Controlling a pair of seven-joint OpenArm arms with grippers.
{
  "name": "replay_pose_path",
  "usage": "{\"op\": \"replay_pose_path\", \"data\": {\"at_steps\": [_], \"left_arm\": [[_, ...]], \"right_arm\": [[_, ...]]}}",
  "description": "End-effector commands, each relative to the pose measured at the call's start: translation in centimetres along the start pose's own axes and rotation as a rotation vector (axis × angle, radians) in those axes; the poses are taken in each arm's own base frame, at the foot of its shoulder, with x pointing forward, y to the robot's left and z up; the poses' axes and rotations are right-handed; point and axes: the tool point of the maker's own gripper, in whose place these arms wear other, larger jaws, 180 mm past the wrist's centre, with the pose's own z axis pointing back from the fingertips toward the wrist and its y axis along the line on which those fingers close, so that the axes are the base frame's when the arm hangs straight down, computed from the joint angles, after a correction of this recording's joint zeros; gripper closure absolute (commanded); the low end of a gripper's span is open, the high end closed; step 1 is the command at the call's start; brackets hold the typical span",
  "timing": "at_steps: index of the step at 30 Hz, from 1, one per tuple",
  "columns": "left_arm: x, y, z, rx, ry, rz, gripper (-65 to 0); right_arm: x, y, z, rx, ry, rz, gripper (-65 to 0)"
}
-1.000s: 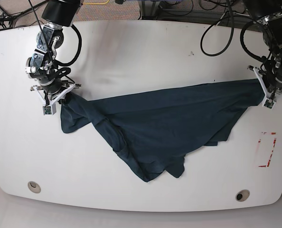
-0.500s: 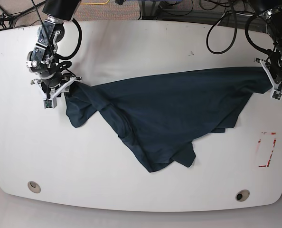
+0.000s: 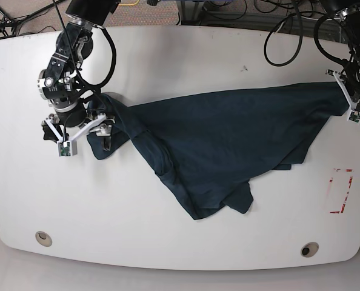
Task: Fold the T-shirt properly
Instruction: 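Drag the right gripper's held fabric along the shirt edge away from the left gripper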
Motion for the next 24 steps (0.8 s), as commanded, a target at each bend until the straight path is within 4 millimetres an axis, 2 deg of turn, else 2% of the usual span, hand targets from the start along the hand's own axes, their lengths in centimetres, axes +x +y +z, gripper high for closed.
{"op": "replay_pose_path", "data": {"at_steps": [1,4,9,19,24], "left_arm": [[0.8,1.1,0.6,0.034,-0.025,-0.008,0.0],[0.8,1.1,0.6,0.034,-0.025,-0.008,0.0],[0.8,1.1,0.6,0.033,-0.025,-0.007,0.0],[0.9,1.1,0.6,0.032,-0.027,-0.007,0.0],[1.0,1.0,0.6,0.031,-0.029,-0.009,0.0]], "right_arm": [[3.4,2.7,-0.5,0.073,-0.09,0.045,-62.0],[4.2,5.6,-1.5,0.147,-0.094,0.084,-62.0],[4.8,9.0,-3.5,0.237,-0.076,0.129,-62.0],[5.5,11.6,-8.7,0.324,-0.029,0.119,-62.0],[5.2,12.5,-11.2,0.359,-0.005,0.098,-62.0]]}}
